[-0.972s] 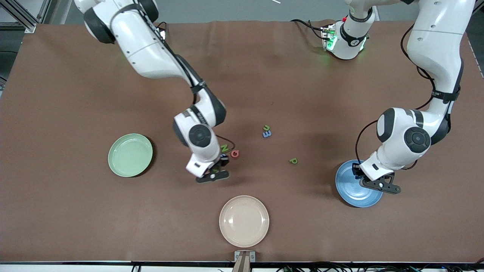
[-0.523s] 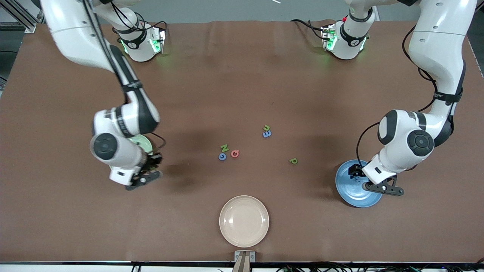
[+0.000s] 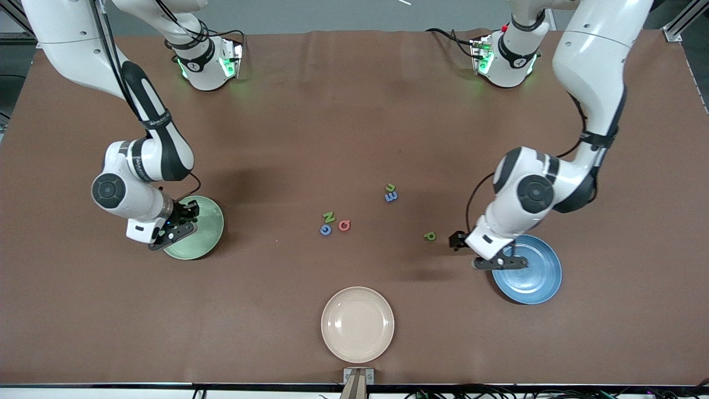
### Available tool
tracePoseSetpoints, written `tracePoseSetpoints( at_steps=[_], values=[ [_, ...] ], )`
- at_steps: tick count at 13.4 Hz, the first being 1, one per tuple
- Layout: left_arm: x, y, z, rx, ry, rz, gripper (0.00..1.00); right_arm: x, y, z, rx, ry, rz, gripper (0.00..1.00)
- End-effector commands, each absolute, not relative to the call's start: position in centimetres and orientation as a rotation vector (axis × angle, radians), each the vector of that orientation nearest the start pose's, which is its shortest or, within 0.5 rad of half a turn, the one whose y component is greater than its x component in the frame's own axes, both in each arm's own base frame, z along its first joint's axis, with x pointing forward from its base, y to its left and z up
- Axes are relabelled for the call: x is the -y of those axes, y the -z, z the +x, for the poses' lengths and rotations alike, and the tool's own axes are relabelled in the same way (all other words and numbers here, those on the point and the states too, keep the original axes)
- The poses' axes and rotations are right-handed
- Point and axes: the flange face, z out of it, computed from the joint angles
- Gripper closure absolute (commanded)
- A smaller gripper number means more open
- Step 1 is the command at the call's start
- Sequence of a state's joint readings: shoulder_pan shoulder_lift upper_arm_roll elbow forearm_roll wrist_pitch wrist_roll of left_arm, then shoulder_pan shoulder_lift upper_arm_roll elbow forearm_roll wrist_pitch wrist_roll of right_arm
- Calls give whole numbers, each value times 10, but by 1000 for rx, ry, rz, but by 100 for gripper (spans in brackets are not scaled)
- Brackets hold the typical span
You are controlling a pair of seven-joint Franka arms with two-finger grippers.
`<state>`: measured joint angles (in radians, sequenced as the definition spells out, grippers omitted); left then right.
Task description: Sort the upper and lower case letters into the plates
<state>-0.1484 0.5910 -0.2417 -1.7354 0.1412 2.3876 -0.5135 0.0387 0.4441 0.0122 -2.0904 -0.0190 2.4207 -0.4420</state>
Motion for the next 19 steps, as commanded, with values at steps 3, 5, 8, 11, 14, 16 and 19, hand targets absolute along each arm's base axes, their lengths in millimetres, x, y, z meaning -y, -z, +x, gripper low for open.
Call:
tracePoseSetpoints(
  at_steps=[3, 5, 8, 11, 14, 16, 19],
  values=[
    [303, -218, 615, 457, 33, -3164, 8, -60, -247, 583, 641, -180, -2997, 0],
    [319, -203, 605, 479, 11, -3148, 15, -114, -280, 599, 424, -204, -3031, 0],
    [321, -187, 602, 500, -16, -3136, 23, -229, -300, 602, 54, -127, -3080, 0],
    [320, -184, 601, 444, 20, -3114, 31, -325, -272, 602, -199, -101, -3086, 0],
    [320, -177, 600, 433, 21, -3101, 37, -375, -236, 602, -295, -20, -3056, 0],
    [321, -175, 599, 432, 18, -3101, 44, -386, -213, 599, -299, 25, -3039, 9],
    [320, -175, 599, 435, 19, -3098, 67, -404, -191, 590, -319, 36, -3047, 18]
  ],
)
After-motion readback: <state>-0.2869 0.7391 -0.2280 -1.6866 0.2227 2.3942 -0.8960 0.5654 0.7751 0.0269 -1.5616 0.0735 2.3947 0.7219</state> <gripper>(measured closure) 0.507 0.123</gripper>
